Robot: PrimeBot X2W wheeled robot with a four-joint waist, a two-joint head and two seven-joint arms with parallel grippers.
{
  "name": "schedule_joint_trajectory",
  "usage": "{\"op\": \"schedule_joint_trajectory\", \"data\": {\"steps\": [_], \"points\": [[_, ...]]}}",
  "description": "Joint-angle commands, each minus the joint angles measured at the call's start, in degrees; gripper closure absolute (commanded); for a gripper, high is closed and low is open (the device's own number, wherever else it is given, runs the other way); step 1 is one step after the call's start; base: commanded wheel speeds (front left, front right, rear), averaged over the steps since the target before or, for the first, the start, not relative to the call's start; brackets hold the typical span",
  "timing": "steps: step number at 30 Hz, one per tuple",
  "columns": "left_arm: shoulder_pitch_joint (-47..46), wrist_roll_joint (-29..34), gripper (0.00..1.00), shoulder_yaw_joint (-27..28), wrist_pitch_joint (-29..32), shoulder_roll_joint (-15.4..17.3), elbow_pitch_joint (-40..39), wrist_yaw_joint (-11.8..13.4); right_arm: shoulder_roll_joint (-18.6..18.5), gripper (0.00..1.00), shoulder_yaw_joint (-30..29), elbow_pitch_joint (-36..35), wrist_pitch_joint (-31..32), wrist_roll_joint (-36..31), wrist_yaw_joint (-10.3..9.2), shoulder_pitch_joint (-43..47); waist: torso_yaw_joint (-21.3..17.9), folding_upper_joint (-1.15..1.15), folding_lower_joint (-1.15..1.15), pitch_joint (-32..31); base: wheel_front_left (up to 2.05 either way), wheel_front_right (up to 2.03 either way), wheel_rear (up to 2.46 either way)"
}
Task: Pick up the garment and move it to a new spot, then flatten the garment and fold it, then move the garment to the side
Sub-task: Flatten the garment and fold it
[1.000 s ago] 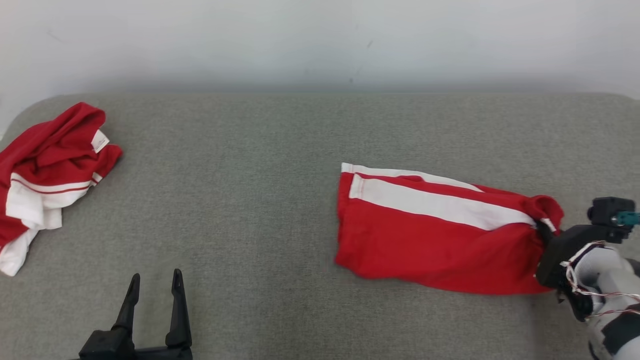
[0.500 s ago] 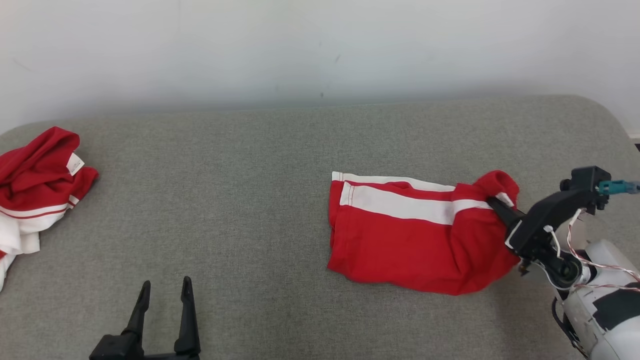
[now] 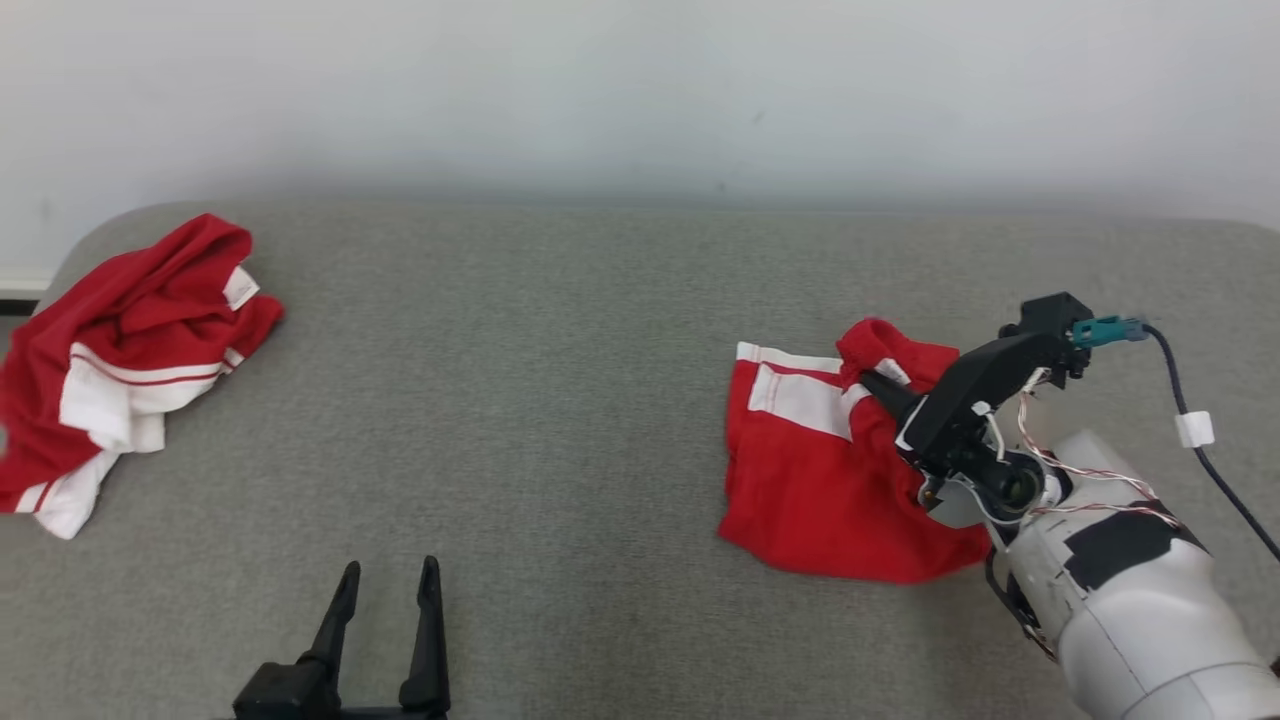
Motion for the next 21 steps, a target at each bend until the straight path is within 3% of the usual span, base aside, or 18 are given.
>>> {"op": "schedule_joint_trajectory", "data": {"steps": [1, 9, 16, 17, 18, 21], "points": [[-0.7, -0.8, 0.0, -1.0, -0.2, -0.1, 0.3, 0.3, 1.3, 1.0, 0.2, 2.3, -1.2, -1.2, -0.08, -1.8, 2.7, 0.0, 0.0, 0.6, 0.0, 0.0, 0.0], [-1.7, -1.9, 0.0, -4.2, -0.2, -0.1, 0.9, 1.2, 4.6, 1.0, 2.2, 11.8, -6.5, -6.8, -0.08, -6.2, 5.7, 0.0, 0.0, 2.0, 0.0, 0.0, 0.0], [-2.2, -2.0, 0.0, -3.9, -0.2, -0.1, 1.1, 1.4, 5.5, 1.0, 3.0, 14.9, -9.5, -9.1, -0.08, -7.0, 6.2, 0.0, 0.0, 2.5, 0.0, 0.0, 0.0], [-2.1, -1.9, 0.0, -3.7, -0.2, -0.1, 1.1, 1.4, 5.7, 0.79, 3.2, 15.0, -10.2, -9.6, -0.08, -7.1, 6.0, 0.0, 0.0, 2.4, 0.0, 0.0, 0.0], [-1.9, -1.8, 0.0, -3.4, -0.2, -0.1, 1.1, 1.4, 5.8, 0.0, 3.6, 15.0, -10.7, -9.9, -0.08, -7.1, 5.8, 0.0, 0.0, 2.3, 0.0, 0.0, 0.0], [-1.2, -1.4, 0.0, -2.4, -0.2, -0.1, 1.3, 1.4, 5.9, 0.0, 5.5, 13.7, -11.5, -11.3, -0.08, -6.6, 4.9, 0.0, 0.0, 1.7, 0.0, 0.0, 0.0]]}}
